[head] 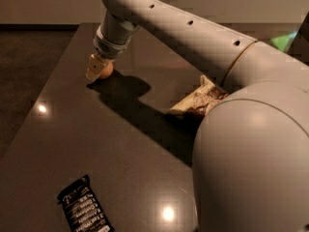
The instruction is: Pick orange
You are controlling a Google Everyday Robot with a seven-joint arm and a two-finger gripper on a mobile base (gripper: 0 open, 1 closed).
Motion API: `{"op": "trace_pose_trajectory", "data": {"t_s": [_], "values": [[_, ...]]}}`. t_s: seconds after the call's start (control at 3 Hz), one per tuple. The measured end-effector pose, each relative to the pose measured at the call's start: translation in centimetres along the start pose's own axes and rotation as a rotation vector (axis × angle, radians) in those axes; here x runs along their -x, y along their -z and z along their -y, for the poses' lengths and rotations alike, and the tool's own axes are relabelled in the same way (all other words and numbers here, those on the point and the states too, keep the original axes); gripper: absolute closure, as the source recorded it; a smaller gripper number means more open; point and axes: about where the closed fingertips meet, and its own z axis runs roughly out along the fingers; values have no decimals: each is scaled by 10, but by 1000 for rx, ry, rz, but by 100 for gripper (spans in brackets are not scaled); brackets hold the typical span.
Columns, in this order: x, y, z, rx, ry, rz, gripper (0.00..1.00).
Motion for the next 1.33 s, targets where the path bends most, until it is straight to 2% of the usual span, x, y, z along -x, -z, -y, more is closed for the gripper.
{"op": "trace_pose_trajectory", "data": {"t_s": [0.33,0.67,1.0,1.33], "values": [[-4,3,2,12,2,-2,62],[-5,19,0,33,15,14,86],[-4,66,-19,101,87,71,100],[0,116,-46,160,205,131,100]]}}
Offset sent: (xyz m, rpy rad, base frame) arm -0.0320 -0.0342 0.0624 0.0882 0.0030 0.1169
